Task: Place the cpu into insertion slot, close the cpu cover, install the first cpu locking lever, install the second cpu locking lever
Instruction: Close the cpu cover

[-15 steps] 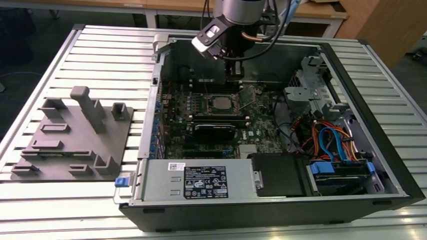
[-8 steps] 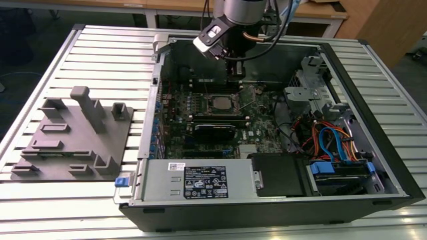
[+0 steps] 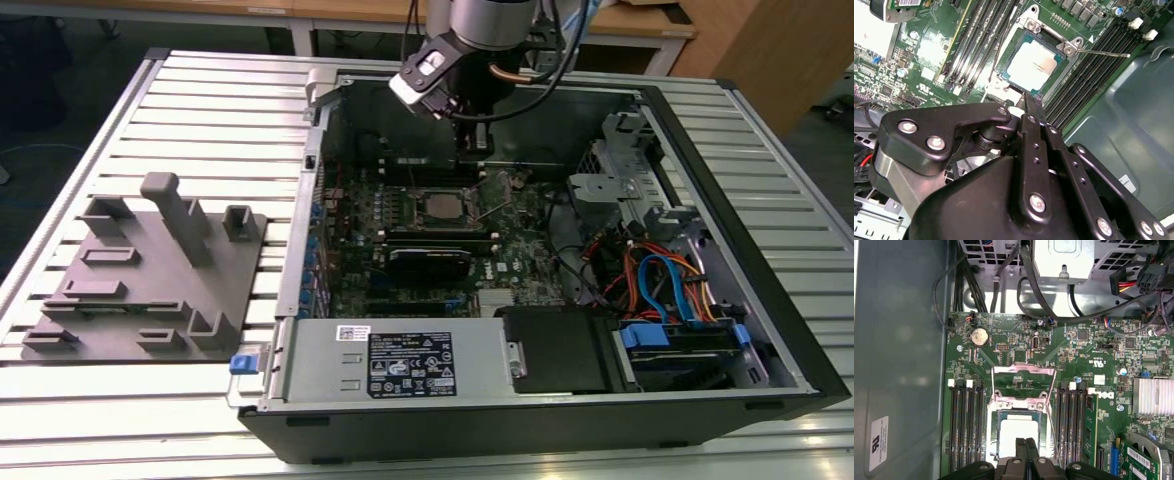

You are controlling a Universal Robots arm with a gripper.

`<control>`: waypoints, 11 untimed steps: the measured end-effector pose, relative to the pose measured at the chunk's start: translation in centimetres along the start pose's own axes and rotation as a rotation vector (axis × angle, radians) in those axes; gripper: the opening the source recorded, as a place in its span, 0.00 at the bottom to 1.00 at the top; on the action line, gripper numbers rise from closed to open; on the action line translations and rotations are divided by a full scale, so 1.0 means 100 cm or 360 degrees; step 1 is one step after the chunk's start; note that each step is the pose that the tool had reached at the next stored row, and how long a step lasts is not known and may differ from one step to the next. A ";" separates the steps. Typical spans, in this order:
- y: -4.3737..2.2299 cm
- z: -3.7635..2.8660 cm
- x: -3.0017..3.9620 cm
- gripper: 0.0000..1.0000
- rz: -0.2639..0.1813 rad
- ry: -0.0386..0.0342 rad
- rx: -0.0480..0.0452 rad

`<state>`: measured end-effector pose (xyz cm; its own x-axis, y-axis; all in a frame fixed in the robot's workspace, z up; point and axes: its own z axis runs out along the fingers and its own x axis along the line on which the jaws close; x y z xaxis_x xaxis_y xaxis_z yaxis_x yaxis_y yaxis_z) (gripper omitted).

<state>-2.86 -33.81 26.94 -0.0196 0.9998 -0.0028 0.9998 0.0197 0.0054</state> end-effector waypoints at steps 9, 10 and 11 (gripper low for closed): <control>0.0035 0.0000 -0.0001 0.10 0.0000 0.0000 0.0000; 0.0039 0.0000 -0.0001 0.10 0.0000 0.0000 0.0000; 0.0044 0.0000 -0.0001 0.10 0.0000 0.0000 0.0000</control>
<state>-2.43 -33.81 26.94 -0.0196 0.9998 -0.0028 0.9998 0.0196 0.0054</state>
